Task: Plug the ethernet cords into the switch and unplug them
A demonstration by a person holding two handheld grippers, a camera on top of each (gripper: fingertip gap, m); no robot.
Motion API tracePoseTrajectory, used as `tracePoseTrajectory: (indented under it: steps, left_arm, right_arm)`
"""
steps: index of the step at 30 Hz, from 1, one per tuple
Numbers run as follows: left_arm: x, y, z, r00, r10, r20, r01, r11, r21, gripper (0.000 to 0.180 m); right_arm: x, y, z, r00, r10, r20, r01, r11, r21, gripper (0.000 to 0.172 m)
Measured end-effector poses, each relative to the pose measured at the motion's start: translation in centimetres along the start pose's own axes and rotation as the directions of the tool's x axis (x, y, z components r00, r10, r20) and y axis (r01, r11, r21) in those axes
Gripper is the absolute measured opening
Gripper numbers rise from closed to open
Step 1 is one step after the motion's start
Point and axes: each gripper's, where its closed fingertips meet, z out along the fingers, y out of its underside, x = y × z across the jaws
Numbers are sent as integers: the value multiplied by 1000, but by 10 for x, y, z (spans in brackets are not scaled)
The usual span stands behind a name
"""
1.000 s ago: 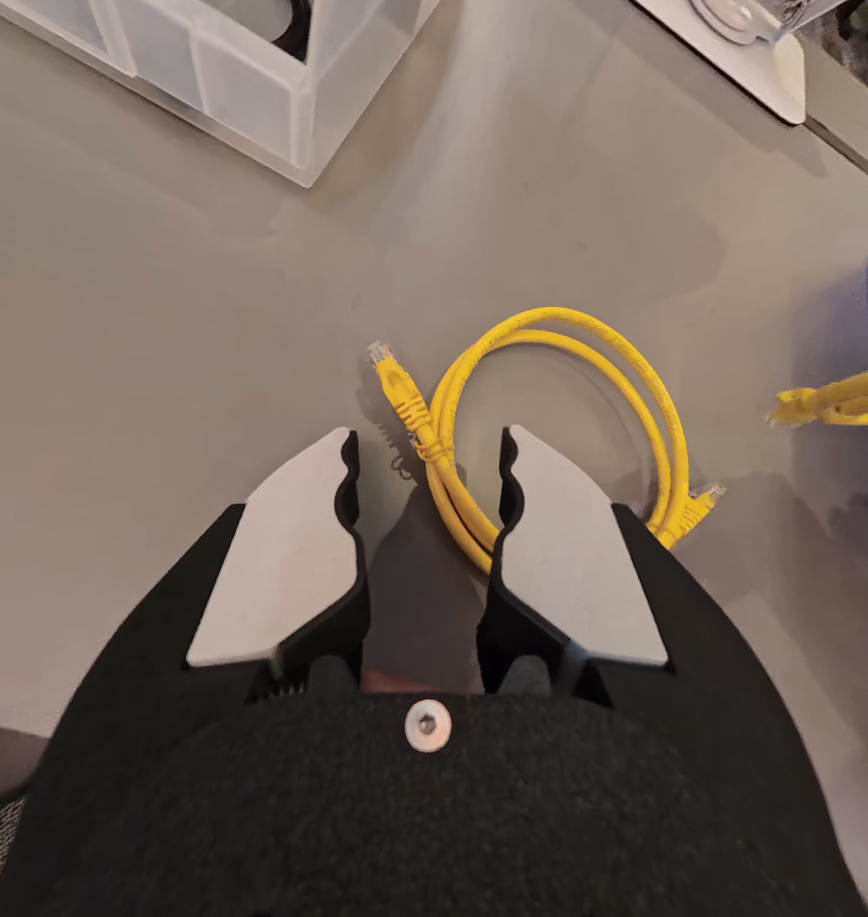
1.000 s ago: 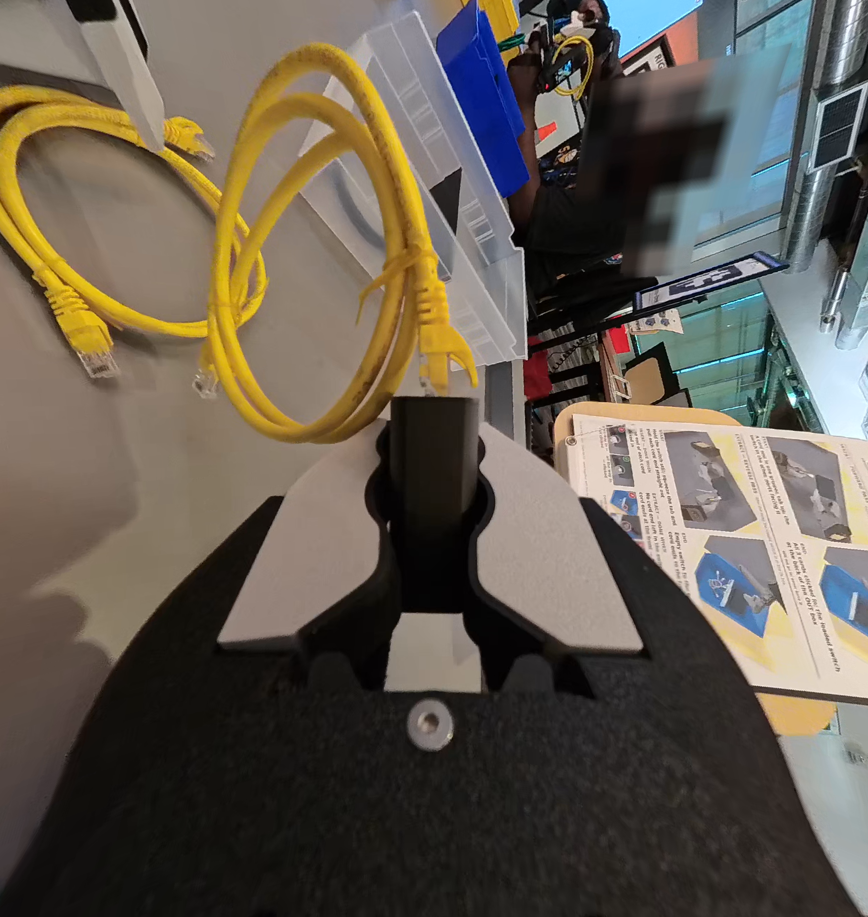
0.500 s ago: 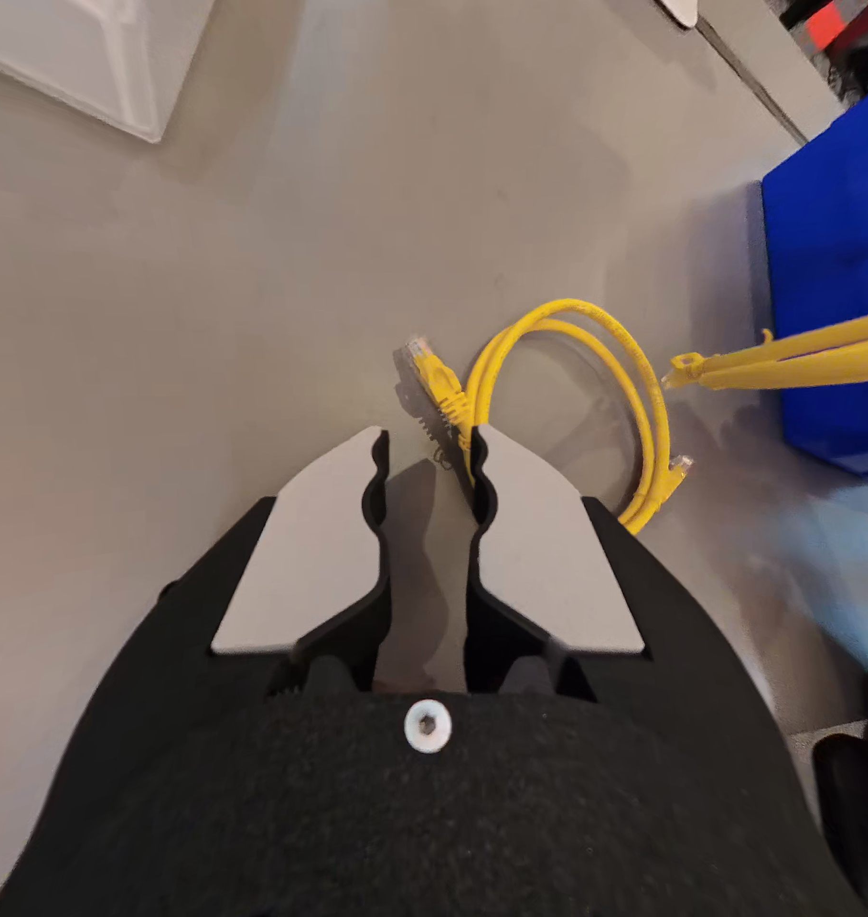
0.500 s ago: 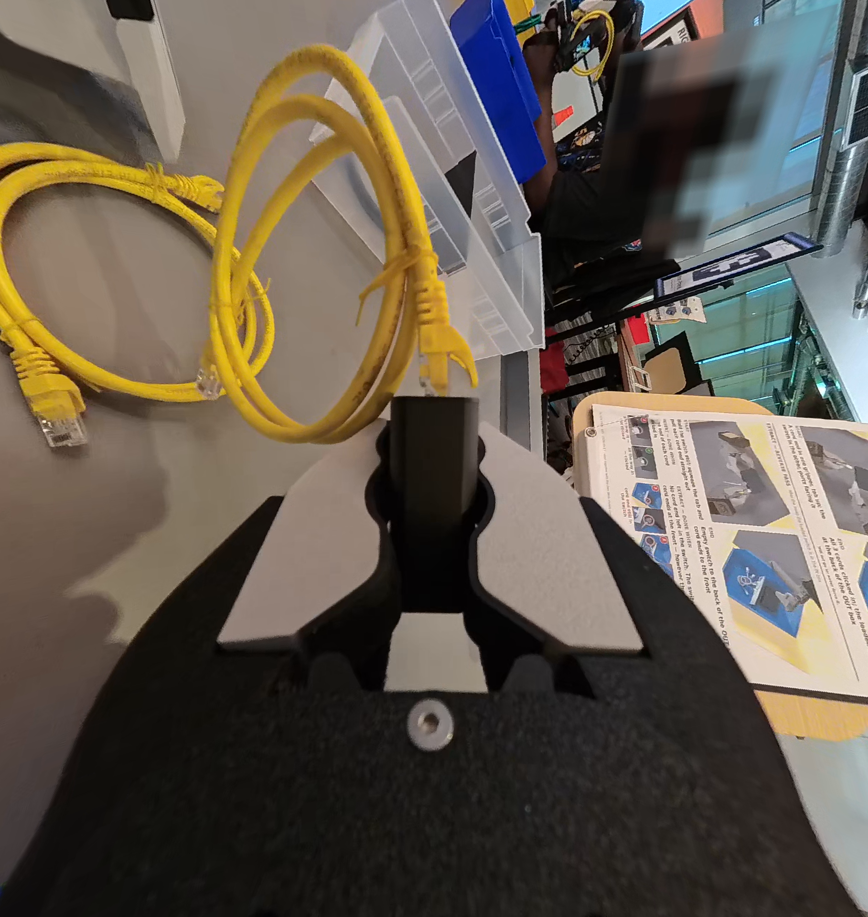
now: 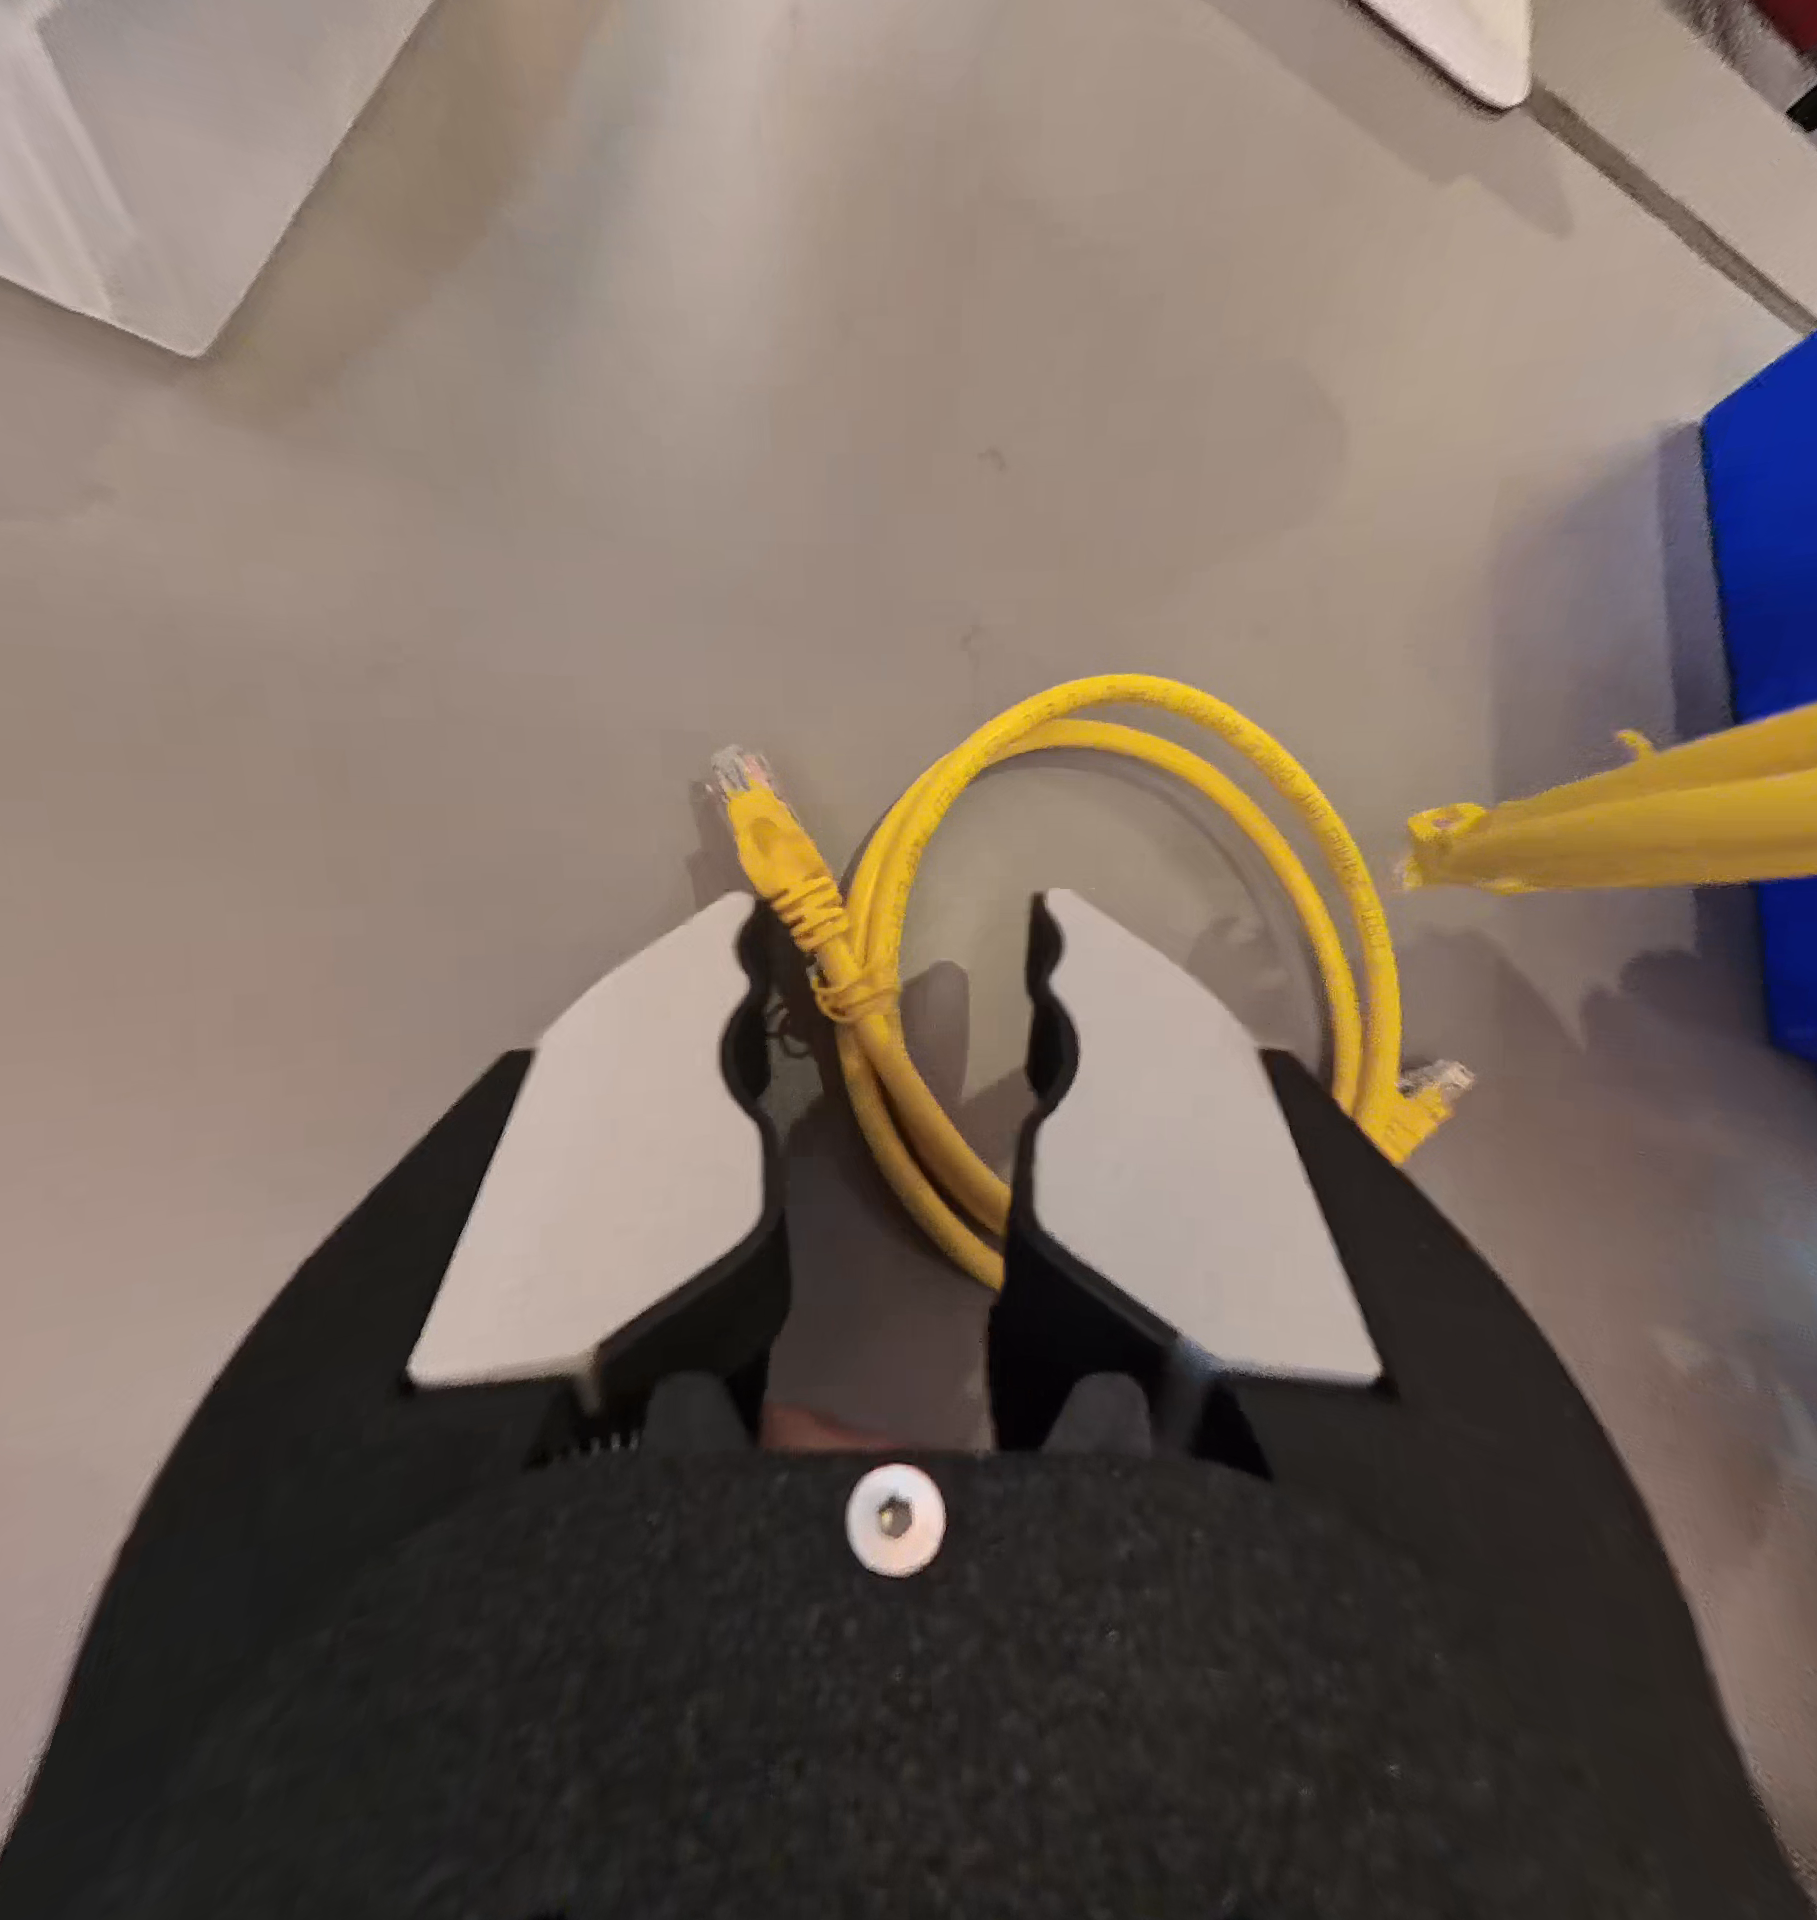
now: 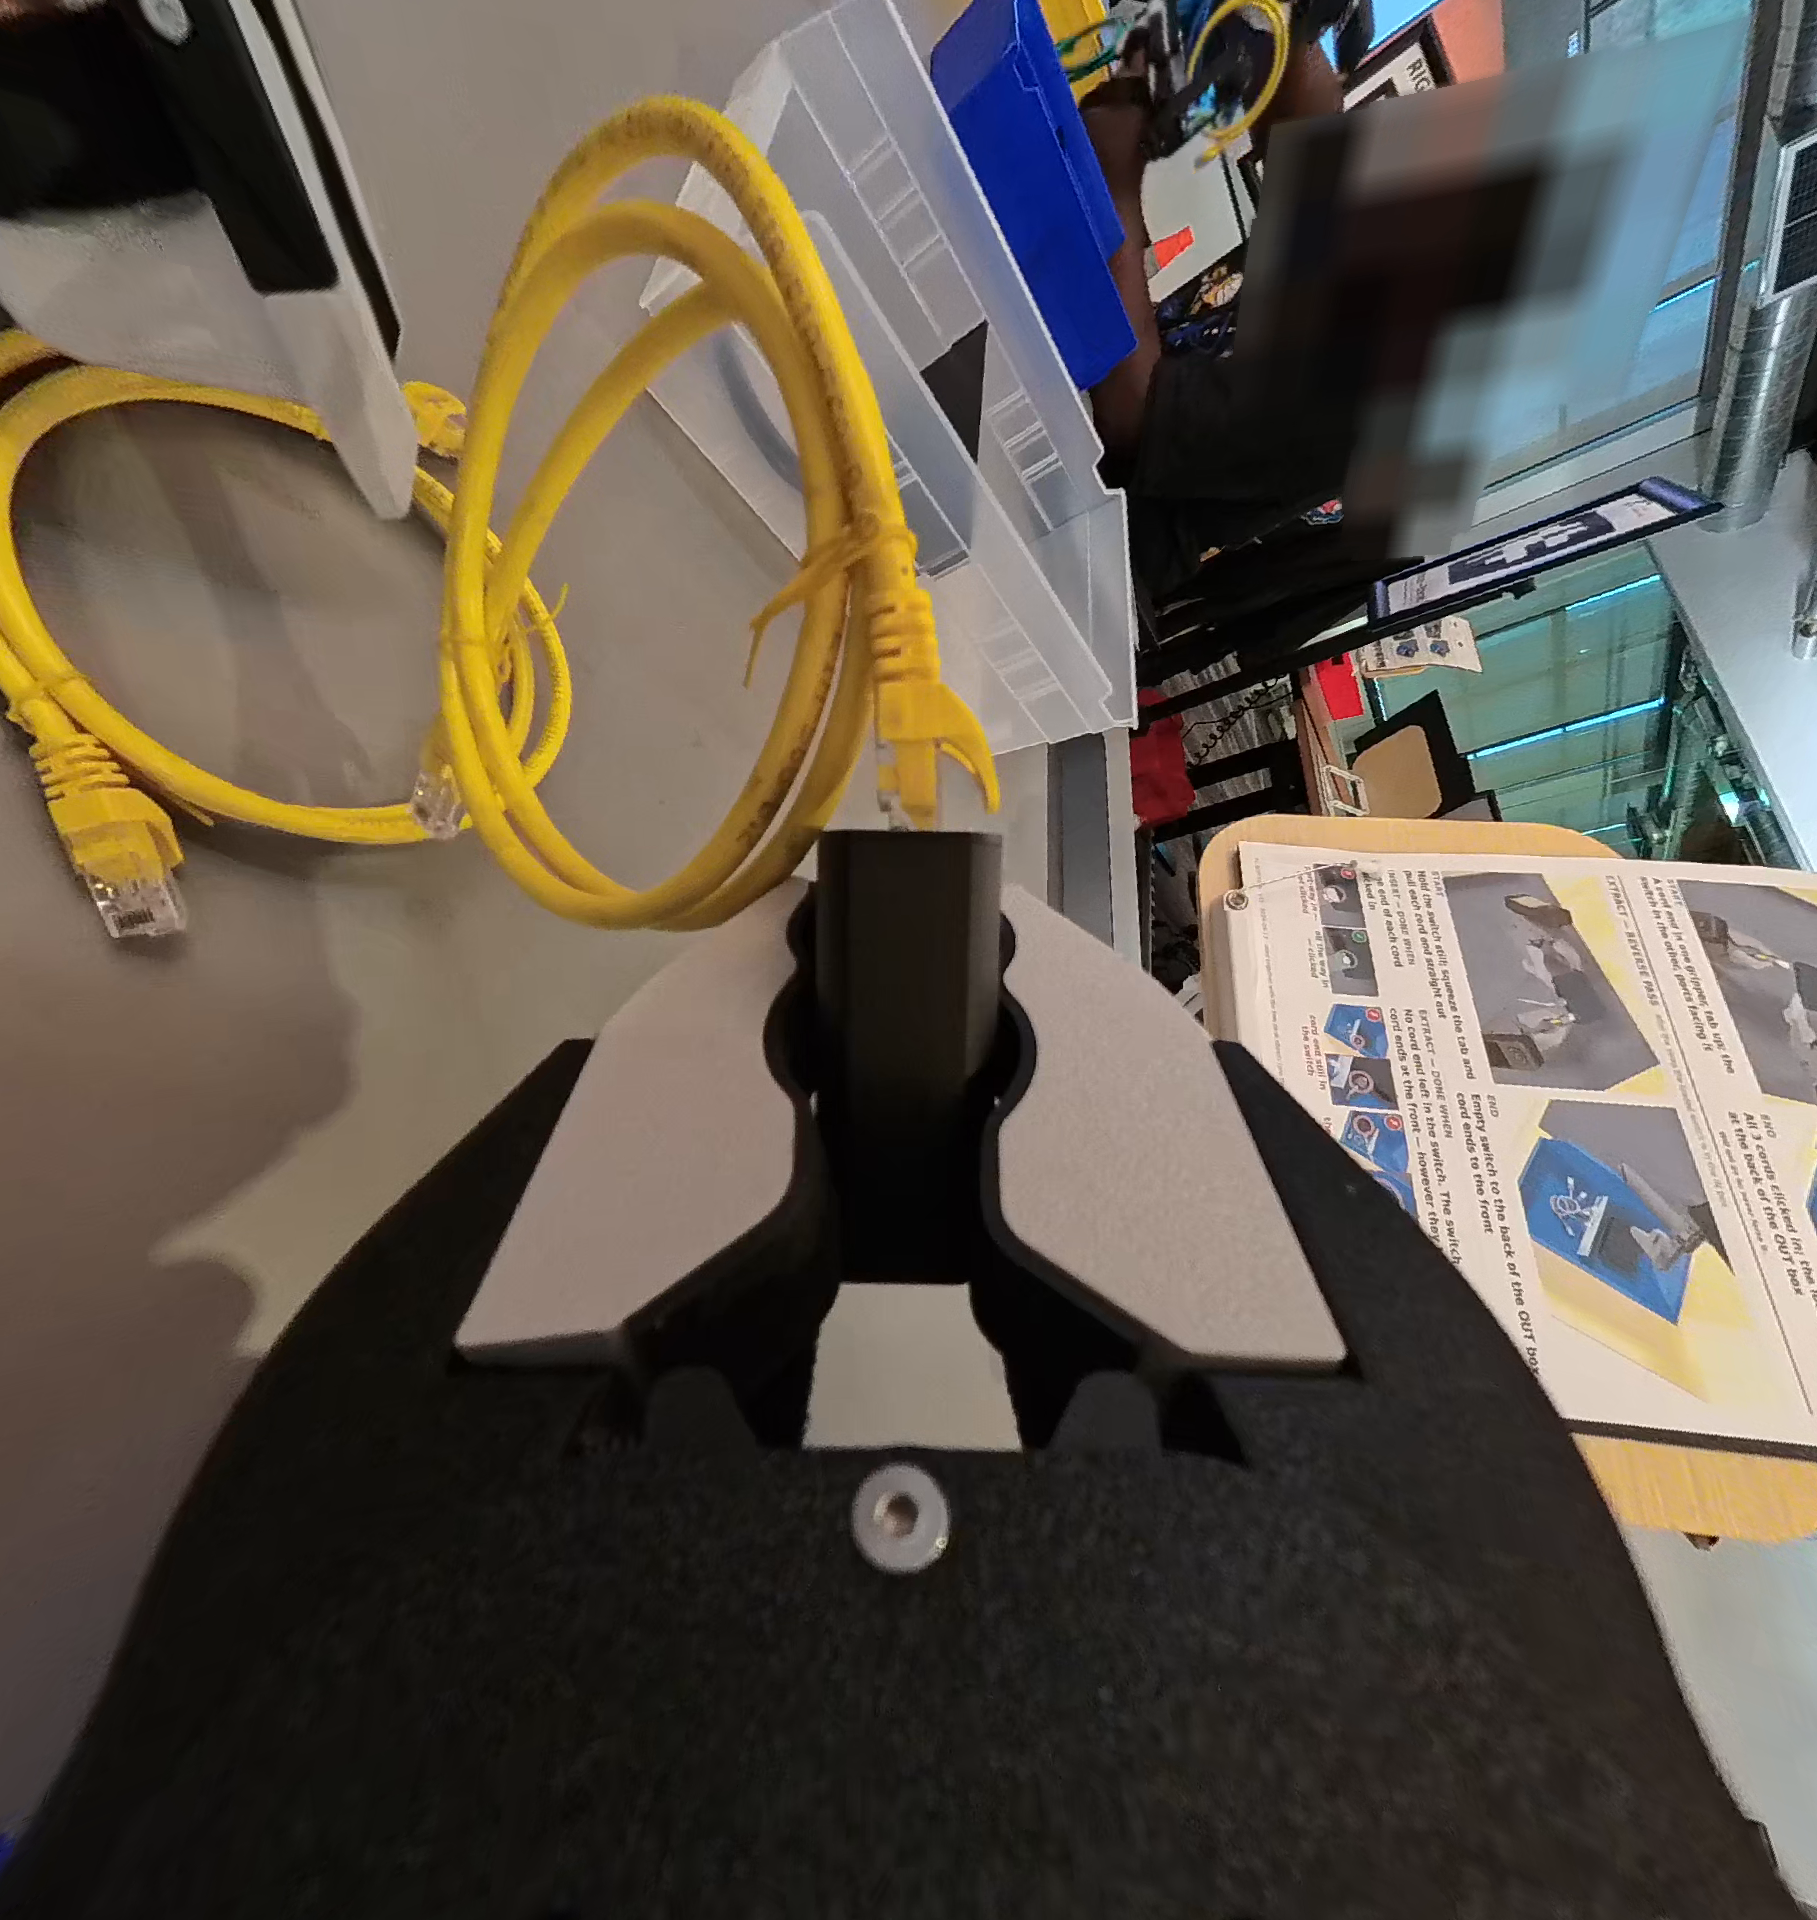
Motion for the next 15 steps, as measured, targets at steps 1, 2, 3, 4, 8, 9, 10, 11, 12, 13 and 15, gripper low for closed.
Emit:
tracePoseTrajectory:
  steps: [1,2,3,4,8,9,10,11,12,13,15]
  left_arm:
    - [-3,-1,1,1000,-1,21,1,1000,0,39]
    - [-6,-1,1,999,-6,37,6,1000,-1,31]
    - [-7,-1,2,999,-7,36,7,1000,-1,21]
    - [-2,0,2,1000,2,-10,-2,1000,-10,17]
    - [9,4,4,992,-9,-125,0,997,-73,13]
    - [11,5,4,988,8,-153,-21,996,-81,13]
    - [14,6,4,983,29,-183,-46,995,-89,13]
    - [15,6,3,978,57,-203,-77,993,-93,13]
    - [15,4,3,969,106,-224,-130,987,-94,12]
    - [16,1,1,953,175,-247,-202,975,-91,12]
    - [15,-5,-5,884,347,-313,-387,919,-75,13]
  right_arm:
    - [0,0,0,1000,1,-1,-1,1000,1,25]
    - [0,0,0,1000,1,0,-1,1000,3,26]
    - [0,0,0,1000,2,1,-2,1000,3,25]
    - [0,0,0,1000,1,1,-1,1000,2,25]
    - [0,-1,0,1000,-4,2,4,1000,0,26]
    - [0,-1,0,1000,-3,2,3,1000,-1,26]
    - [0,-1,0,1000,-4,1,4,1000,-1,26]
    - [0,-1,-1,1000,-2,0,2,1000,-2,26]
    - [1,0,-1,1000,0,-1,0,1000,-2,26]
    - [1,0,-1,1000,2,-2,-2,1000,-1,26]
    - [2,0,-2,1000,8,-3,-8,1000,4,26]
